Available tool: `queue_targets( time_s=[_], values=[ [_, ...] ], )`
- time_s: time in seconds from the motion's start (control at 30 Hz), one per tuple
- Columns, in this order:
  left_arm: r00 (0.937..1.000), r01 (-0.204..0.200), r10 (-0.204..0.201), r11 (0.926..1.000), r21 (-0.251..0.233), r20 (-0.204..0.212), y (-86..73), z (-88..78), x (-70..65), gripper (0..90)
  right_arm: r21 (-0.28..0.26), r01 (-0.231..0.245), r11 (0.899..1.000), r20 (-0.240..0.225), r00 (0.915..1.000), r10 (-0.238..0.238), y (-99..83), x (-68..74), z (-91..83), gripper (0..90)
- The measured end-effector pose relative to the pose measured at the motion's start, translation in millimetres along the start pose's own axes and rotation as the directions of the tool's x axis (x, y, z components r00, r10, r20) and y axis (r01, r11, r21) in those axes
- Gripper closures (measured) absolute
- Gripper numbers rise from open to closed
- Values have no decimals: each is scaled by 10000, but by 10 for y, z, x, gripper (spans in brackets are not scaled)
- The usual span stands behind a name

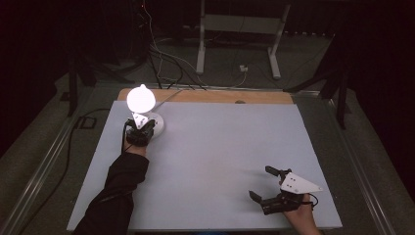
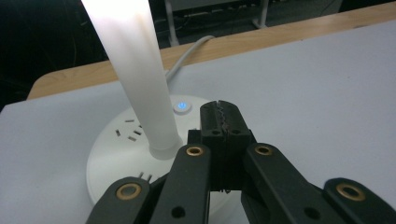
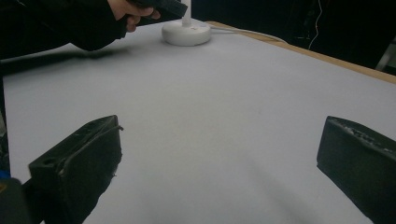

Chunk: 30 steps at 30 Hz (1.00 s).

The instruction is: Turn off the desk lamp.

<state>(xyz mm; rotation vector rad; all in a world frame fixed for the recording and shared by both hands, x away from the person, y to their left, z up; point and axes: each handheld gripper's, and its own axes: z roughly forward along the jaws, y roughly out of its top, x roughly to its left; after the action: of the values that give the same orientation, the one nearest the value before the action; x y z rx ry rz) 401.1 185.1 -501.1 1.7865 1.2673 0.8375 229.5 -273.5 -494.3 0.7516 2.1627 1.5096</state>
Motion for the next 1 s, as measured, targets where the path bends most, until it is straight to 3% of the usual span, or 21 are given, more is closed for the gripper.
queue_targets(
  time_s=[0.3,1.0],
  values=[
    [9998,164,-165,9997,206,85,-67,53,27,900,2,-1,10000,-3,10000,1,0,1,0,0],
    [9999,75,-81,9986,523,118,-154,130,18,900,7,-25,10000,-27,10000,25,-1,-3,3,0]
  ],
)
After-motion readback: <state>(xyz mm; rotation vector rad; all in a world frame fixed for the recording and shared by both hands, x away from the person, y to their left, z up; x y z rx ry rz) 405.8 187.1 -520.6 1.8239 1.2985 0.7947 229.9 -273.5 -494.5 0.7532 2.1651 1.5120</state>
